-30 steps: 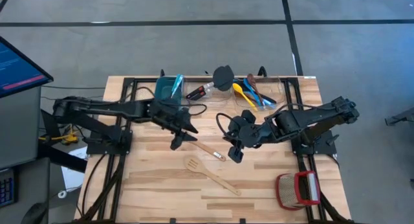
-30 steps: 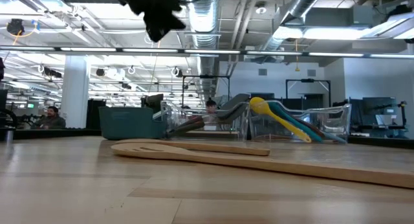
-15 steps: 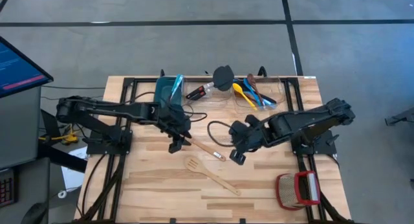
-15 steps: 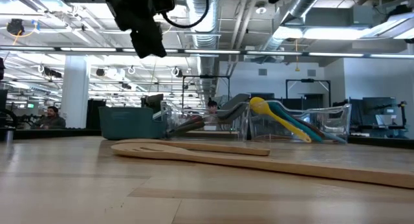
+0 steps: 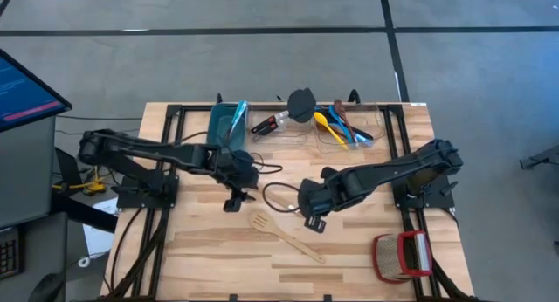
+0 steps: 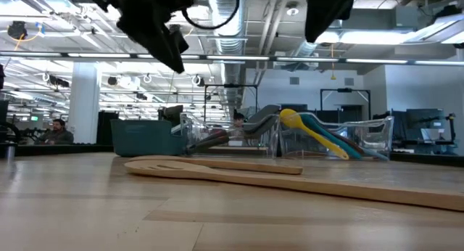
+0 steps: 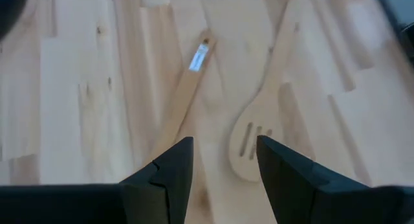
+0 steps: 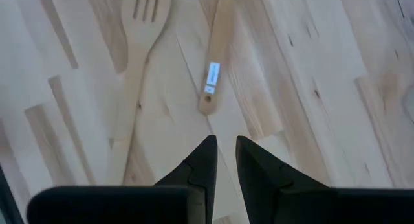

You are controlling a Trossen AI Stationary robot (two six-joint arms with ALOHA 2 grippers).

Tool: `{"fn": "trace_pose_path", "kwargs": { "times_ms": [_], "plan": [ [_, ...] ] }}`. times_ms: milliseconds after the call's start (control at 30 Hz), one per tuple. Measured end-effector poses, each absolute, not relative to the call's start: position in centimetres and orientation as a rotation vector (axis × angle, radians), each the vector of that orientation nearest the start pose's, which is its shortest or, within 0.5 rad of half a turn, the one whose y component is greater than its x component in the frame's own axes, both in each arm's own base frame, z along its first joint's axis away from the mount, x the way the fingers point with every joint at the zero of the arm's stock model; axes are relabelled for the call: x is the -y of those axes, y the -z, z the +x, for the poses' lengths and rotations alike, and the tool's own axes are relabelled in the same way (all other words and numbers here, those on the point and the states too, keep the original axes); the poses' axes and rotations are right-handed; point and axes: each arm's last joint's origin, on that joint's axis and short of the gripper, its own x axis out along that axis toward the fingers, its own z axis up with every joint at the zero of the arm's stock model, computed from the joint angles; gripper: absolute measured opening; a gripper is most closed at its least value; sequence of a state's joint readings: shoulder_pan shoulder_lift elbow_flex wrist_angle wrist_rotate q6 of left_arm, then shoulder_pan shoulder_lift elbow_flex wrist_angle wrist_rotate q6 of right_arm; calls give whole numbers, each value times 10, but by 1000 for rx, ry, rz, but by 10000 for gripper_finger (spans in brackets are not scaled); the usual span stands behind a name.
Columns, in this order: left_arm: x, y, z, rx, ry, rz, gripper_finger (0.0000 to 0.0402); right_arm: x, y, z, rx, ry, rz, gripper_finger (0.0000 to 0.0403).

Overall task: Pick & Place Kitchen Items
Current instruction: Put the brown slotted serving spoon into the right transparent bin

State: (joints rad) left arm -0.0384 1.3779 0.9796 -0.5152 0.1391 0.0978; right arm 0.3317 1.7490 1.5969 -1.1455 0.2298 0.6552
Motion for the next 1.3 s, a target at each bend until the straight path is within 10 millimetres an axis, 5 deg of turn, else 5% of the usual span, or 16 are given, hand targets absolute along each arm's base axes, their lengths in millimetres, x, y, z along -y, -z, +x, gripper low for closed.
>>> {"fn": "trace_pose_path", "kwargs": {
  "times_ms": [300, 700, 1000, 1300],
  "plan": [
    [13, -238, 281, -945, 171, 54, 159, -105, -272, 346, -1210, 335, 230, 53],
    [13, -252, 268, -937, 126, -34, 159, -93, -236, 373, -1279, 313, 299, 53],
    [3, -288, 225, -882, 40, -87, 159, -81, -240, 387, -1195, 235, 386, 53],
    [3, -329, 178, -663, 14, -182, 159, -42, -243, 400, -1123, 280, 578, 53]
  ]
}}
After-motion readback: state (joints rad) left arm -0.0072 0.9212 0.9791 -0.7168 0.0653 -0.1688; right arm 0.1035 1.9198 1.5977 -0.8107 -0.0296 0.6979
